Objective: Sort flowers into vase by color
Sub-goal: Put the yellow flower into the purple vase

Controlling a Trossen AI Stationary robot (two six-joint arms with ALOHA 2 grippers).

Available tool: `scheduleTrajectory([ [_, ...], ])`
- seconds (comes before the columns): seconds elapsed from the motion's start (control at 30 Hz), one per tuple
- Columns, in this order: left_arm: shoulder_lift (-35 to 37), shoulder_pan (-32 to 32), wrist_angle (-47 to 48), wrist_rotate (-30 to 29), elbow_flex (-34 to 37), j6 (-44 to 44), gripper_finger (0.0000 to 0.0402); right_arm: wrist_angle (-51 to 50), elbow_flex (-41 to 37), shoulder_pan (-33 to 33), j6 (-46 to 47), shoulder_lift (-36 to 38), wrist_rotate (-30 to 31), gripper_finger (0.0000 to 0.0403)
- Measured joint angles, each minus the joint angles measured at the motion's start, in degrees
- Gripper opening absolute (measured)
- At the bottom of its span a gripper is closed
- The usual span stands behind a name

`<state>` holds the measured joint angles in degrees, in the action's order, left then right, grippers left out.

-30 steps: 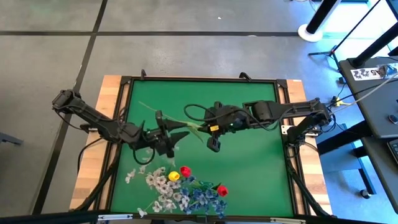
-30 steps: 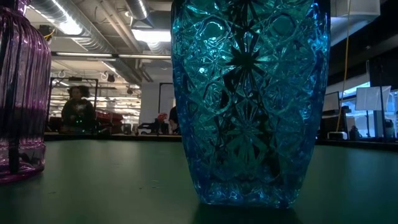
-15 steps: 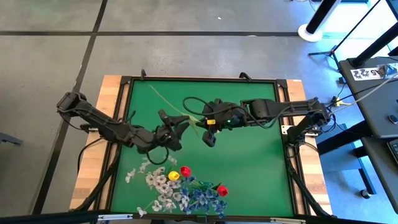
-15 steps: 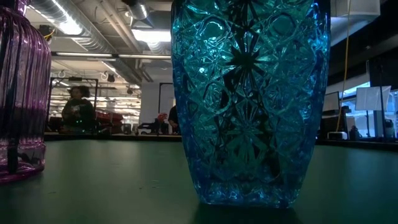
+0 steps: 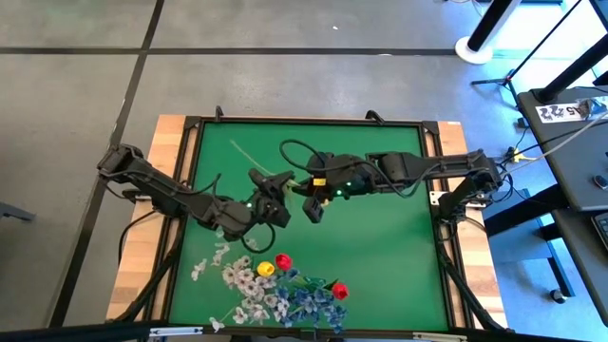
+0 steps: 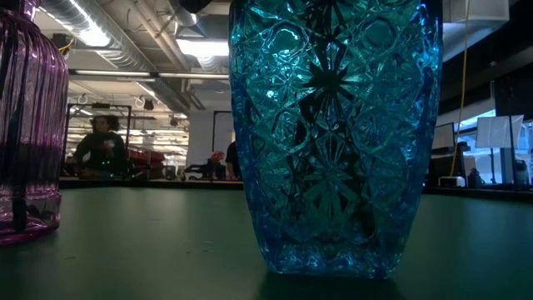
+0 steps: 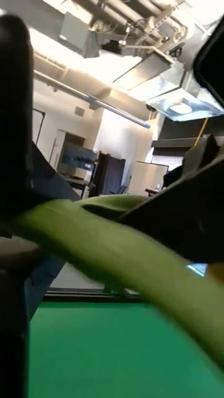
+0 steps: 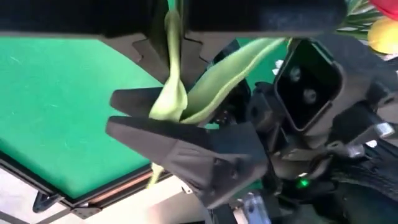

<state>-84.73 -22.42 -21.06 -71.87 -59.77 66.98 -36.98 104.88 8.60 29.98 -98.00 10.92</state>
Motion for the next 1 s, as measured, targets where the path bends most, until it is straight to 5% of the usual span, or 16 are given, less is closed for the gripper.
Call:
scheduleTrajectory([
  [0.2,0.0,0.0,0.0,-0.6,0.0,-4.0,0.0008,2.4,0.0,0.1,-1.2,0.0,0.5,0.0036],
  [0.53,6.8,-4.3,0.2,-2.2,0.1,-6.4,0.0001,12.3,0.1,3.0,-11.3,2.9,-1.8,0.0162],
  [0.8,22.0,-16.6,6.3,-4.3,0.1,-18.4,0.0000,23.0,0.1,15.3,-32.6,7.5,12.0,0.0207],
  [0.9,26.1,-24.2,12.5,0.8,0.1,-31.5,0.0000,24.0,0.1,20.5,-37.8,7.5,18.2,0.0209],
  [1.0,28.5,-32.0,17.4,12.3,0.1,-43.4,0.0000,22.9,-0.3,24.6,-39.1,7.3,22.5,0.0209],
])
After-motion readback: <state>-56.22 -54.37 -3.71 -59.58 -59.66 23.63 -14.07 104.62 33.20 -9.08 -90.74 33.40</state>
